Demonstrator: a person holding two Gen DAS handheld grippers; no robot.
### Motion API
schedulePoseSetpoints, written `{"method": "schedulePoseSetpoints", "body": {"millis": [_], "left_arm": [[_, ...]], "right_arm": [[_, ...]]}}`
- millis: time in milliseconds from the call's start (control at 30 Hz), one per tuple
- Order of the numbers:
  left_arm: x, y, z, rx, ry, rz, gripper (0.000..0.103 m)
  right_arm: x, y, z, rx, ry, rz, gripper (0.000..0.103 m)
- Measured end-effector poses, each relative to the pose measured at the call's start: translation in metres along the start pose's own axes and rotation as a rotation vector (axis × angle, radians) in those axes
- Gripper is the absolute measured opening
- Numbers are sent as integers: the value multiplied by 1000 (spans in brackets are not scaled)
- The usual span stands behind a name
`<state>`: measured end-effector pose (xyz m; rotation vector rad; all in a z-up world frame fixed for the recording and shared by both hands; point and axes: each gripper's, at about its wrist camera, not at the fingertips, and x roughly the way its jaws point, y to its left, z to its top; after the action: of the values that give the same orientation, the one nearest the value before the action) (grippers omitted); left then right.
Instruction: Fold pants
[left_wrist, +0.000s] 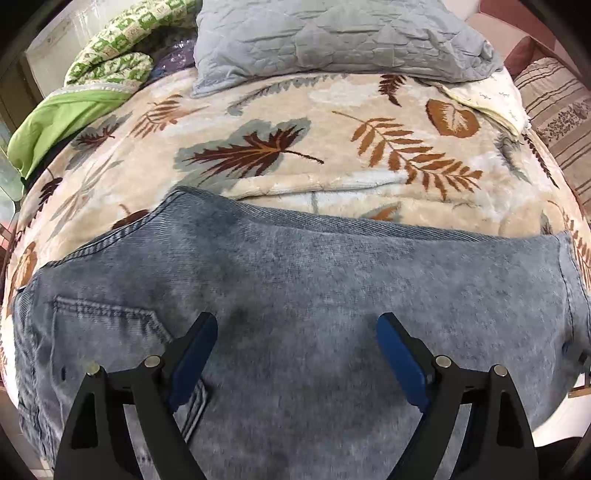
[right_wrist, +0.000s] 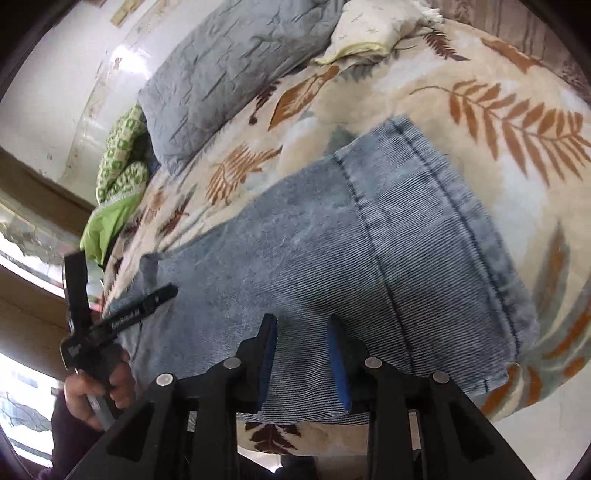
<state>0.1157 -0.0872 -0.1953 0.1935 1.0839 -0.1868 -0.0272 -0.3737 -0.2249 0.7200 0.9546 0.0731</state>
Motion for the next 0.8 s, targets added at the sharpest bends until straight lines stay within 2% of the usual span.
{"method": "schedulePoseSetpoints", "body": {"millis": [133, 267, 400, 467, 567, 667, 733, 800], "left_arm": [[-19, -8, -16, 31, -31, 0, 89], [-32, -15, -31, 35, -34, -36, 89], [-32, -23, -47, 52, -28, -54, 89], [-19, -24, -52, 56, 17, -50, 93], [-16, -19, -56, 37, -12, -47, 103], [-16, -18, -59, 45, -28, -50, 103], [-18, -20, -60, 65, -19, -47, 103], [-24, -17, -60, 58, -5, -47, 103]], "right_arm": [[-14, -8, 3, 39, -67, -14, 37], [-18, -5, 5, 40, -94, -19, 54], [-14, 5, 5, 6, -94, -37, 55], [-9, 3, 4, 16, -68, -64, 55], [-7, -3, 3, 26, -53, -63, 55], [-13, -6, 0, 24, -55, -62, 55], [-23, -7, 0, 38, -78, -57, 55], [-44, -14, 0, 67, -143, -43, 55]]}}
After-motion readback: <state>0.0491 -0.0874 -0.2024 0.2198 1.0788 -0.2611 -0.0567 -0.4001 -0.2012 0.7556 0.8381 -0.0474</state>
